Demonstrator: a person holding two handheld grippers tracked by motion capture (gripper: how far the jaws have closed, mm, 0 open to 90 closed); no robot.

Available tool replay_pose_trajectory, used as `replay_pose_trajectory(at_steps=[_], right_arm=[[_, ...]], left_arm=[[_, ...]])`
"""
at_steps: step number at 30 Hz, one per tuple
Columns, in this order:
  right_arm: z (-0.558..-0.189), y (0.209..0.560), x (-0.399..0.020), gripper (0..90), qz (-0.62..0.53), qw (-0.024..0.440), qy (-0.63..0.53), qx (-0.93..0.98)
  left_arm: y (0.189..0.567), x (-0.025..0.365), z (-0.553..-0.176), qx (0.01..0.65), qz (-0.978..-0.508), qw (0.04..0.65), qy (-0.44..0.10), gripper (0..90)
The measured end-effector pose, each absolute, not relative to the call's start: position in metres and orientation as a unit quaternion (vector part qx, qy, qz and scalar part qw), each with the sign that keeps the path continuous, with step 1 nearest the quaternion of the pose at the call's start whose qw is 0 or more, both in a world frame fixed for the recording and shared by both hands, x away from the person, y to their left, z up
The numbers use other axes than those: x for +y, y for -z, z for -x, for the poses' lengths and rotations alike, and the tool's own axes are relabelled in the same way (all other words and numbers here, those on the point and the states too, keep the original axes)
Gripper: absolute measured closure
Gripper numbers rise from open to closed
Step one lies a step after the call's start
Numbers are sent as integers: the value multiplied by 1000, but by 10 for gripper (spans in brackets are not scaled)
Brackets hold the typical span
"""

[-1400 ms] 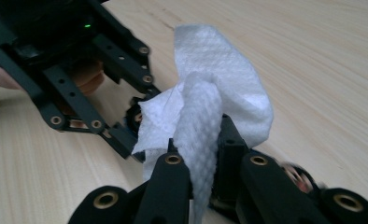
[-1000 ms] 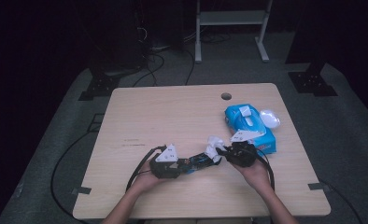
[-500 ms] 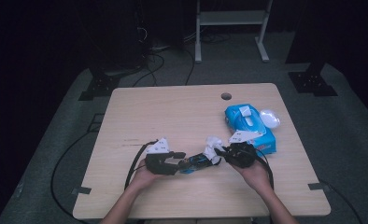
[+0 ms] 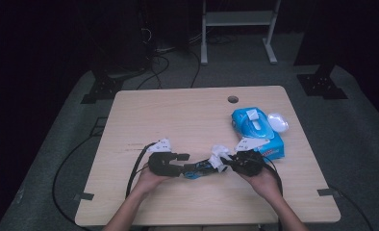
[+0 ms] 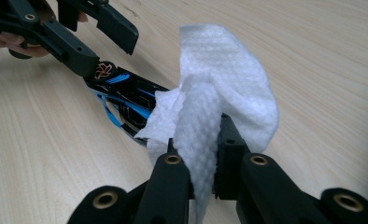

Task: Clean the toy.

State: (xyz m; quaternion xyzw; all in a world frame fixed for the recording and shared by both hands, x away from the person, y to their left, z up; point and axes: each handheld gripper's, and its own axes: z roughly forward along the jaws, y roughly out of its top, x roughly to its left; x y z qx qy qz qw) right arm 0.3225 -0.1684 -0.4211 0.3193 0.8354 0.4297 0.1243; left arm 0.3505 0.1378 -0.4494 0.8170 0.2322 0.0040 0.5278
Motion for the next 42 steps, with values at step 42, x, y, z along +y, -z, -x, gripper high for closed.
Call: replay_pose_trajectory(at_steps=[42], right_arm=[[-316, 422, -170, 838, -312, 135, -419, 842]], left_arm=[[465, 114, -337, 192, -863, 466, -32, 326]])
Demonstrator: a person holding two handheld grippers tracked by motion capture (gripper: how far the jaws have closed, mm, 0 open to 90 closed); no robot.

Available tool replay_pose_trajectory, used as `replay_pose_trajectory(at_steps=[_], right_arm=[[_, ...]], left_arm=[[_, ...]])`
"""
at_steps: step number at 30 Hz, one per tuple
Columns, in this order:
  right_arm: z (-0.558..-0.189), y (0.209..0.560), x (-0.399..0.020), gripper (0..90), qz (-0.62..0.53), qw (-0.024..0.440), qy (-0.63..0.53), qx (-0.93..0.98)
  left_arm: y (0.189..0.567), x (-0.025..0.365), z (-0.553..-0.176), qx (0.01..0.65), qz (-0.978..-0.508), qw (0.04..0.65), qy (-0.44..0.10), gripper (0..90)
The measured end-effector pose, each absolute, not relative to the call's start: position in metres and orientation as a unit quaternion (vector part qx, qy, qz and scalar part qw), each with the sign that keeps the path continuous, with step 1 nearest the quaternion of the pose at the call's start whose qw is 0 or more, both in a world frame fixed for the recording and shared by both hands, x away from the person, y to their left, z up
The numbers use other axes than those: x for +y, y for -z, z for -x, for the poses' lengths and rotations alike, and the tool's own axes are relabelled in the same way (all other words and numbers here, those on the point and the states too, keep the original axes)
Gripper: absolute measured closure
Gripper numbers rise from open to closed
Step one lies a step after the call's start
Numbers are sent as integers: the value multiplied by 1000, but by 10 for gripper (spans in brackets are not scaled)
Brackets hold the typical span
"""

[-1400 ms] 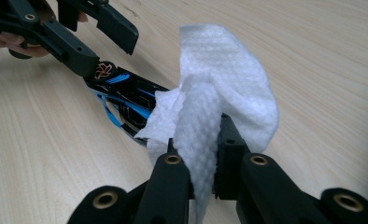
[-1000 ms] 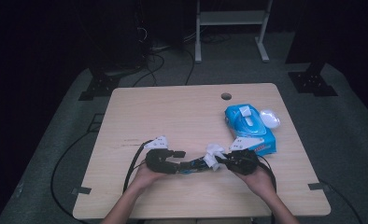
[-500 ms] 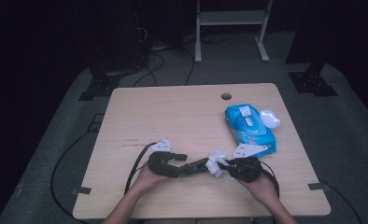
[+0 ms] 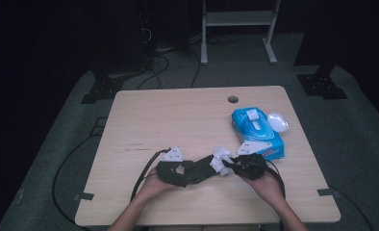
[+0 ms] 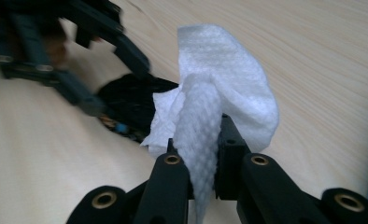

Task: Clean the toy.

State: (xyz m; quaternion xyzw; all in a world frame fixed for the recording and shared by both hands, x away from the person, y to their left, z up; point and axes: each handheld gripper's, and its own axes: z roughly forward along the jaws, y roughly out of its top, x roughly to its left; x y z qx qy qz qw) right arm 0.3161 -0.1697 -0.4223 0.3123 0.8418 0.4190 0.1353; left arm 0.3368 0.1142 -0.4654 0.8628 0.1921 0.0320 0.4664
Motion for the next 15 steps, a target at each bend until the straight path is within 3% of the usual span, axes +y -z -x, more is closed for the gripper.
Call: replay_pose_trajectory(at_steps=[9, 15], right_arm=[[-324, 443, -168, 837, -323, 113, -401, 850], [-323, 448, -172, 837, -330, 109, -406, 845]], left_arm=[[462, 113, -331, 169, -866, 463, -79, 201], [462, 117, -331, 176, -867, 457, -97, 181]])
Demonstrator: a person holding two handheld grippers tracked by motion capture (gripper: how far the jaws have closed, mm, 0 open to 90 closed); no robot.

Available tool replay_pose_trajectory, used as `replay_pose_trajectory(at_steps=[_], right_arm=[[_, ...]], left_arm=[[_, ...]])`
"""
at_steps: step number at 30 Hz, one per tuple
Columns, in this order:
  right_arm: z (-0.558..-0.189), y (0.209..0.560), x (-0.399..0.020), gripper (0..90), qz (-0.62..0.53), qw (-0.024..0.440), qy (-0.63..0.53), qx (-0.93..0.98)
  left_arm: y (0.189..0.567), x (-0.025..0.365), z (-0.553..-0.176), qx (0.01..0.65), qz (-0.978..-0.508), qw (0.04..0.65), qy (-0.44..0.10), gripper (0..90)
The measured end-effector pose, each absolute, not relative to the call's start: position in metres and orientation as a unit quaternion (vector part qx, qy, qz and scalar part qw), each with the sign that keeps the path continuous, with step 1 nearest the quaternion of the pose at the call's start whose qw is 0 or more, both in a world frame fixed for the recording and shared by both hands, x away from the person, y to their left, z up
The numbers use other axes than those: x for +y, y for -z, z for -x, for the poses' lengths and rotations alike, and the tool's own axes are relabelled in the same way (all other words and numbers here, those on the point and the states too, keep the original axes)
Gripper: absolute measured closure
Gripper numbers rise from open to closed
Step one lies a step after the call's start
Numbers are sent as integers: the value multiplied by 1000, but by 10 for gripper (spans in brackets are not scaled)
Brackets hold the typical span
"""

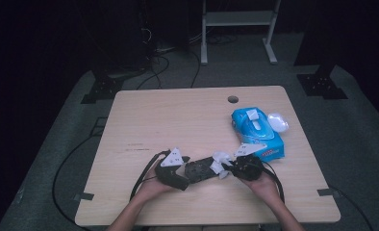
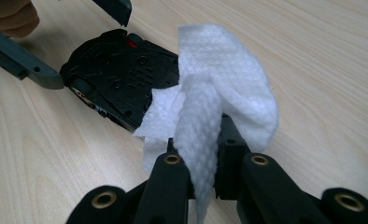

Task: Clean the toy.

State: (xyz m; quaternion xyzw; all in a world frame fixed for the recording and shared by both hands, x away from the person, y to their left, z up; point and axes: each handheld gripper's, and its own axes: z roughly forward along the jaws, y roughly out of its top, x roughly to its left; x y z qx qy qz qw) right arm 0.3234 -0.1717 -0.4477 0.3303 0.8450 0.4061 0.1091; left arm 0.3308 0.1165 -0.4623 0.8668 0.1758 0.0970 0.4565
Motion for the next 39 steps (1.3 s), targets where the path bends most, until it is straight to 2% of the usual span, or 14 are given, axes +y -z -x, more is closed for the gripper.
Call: replay_pose_trajectory(at_steps=[7, 10, 12, 15, 17, 19, 20, 23, 25, 29, 31, 34, 39], right_arm=[[-323, 449, -173, 838, -334, 106, -412, 841], [-322, 450, -173, 838, -336, 105, -413, 840], [-322, 449, -173, 837, -335, 107, -413, 840], [-319, 448, -168, 838, -329, 109, -411, 843], [-315, 448, -152, 838, -306, 113, -407, 853], [-314, 447, -145, 838, -299, 104, -412, 854], [-311, 448, -130, 838, -282, 84, -420, 858], [-308, 449, -114, 838, -260, 79, -420, 866], [-307, 449, -108, 838, -250, 82, -416, 870], [-315, 445, -135, 838, -284, 133, -394, 864], [-317, 444, -149, 839, -308, 138, -395, 854], [-316, 445, -153, 839, -314, 134, -400, 851], [-306, 450, -116, 838, -266, 95, -427, 859]], left_arm=[[470, 112, -331, 167, -881, 434, -93, 174], [476, 107, -331, 164, -893, 406, -99, 167], [477, 107, -331, 161, -897, 400, -98, 219], [477, 106, -330, 158, -901, 390, -105, 234], [477, 105, -330, 157, -902, 388, -105, 236], [477, 104, -330, 161, -900, 392, -103, 236], [477, 103, -329, 157, -901, 390, -105, 236], [477, 102, -329, 151, -903, 385, -111, 236], [477, 103, -329, 151, -904, 386, -108, 236], [476, 104, -330, 152, -902, 389, -107, 236], [476, 104, -330, 153, -902, 391, -104, 236], [475, 104, -330, 155, -899, 396, -101, 237], [476, 101, -329, 153, -901, 393, -103, 236]])
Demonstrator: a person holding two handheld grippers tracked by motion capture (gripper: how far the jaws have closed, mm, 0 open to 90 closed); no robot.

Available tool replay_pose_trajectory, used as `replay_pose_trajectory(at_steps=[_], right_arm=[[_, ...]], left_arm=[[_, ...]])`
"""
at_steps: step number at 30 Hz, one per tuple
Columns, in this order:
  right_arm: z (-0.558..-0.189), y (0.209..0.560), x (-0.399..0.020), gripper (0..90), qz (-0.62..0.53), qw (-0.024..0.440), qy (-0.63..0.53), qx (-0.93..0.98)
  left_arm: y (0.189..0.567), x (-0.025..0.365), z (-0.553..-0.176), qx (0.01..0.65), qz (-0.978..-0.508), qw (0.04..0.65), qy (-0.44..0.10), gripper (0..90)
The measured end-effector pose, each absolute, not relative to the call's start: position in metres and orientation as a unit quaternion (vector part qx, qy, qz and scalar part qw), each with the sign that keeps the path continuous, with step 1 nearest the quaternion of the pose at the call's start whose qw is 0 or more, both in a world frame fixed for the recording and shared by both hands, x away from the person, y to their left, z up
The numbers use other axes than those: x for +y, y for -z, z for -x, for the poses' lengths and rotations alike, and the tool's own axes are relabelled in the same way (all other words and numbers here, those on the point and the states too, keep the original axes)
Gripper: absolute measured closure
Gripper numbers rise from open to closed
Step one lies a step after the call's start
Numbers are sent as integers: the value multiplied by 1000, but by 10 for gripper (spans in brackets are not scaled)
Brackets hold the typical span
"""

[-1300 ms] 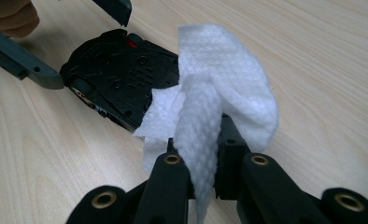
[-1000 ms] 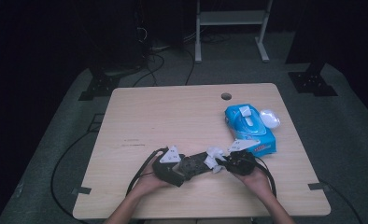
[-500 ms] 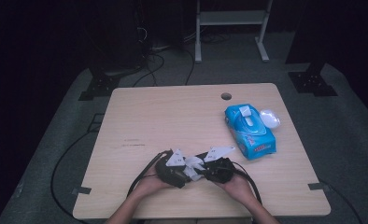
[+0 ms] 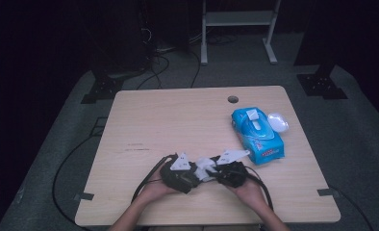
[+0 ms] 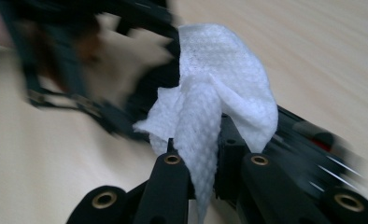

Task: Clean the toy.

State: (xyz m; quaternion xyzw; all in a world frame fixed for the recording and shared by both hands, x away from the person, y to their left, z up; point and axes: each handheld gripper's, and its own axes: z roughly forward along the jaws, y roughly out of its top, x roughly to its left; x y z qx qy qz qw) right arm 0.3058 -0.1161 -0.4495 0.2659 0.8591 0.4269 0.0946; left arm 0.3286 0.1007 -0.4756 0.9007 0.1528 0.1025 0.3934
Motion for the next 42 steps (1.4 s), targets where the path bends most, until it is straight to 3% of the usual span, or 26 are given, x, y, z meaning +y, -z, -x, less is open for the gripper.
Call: replay_pose_trajectory(at_steps=[3, 7, 10, 15, 22, 25, 32, 36, 42], right_arm=[[-302, 449, -99, 838, -234, 106, -413, 874], [-311, 445, -116, 839, -268, 133, -401, 866], [-313, 445, -121, 839, -283, 118, -413, 858], [-304, 448, -86, 838, -228, 76, -432, 869], [-321, 447, -99, 840, -264, 113, -413, 864], [-326, 449, -111, 840, -288, 95, -427, 852], [-318, 449, -74, 839, -237, 86, -425, 869], [-332, 445, -81, 841, -271, 117, -414, 861], [-332, 445, -74, 839, -264, 97, -423, 861]], left_arm=[[476, 102, -328, 150, -903, 389, -105, 237], [474, 102, -328, 152, -898, 401, -104, 237], [472, 102, -328, 151, -895, 406, -105, 237], [475, 100, -327, 147, -902, 391, -109, 237], [476, 101, -328, 150, -901, 393, -108, 237], [476, 100, -328, 150, -900, 396, -106, 237], [476, 99, -327, 147, -903, 387, -111, 237], [476, 101, -328, 151, -901, 390, -110, 237], [476, 101, -328, 152, -900, 394, -108, 237]])
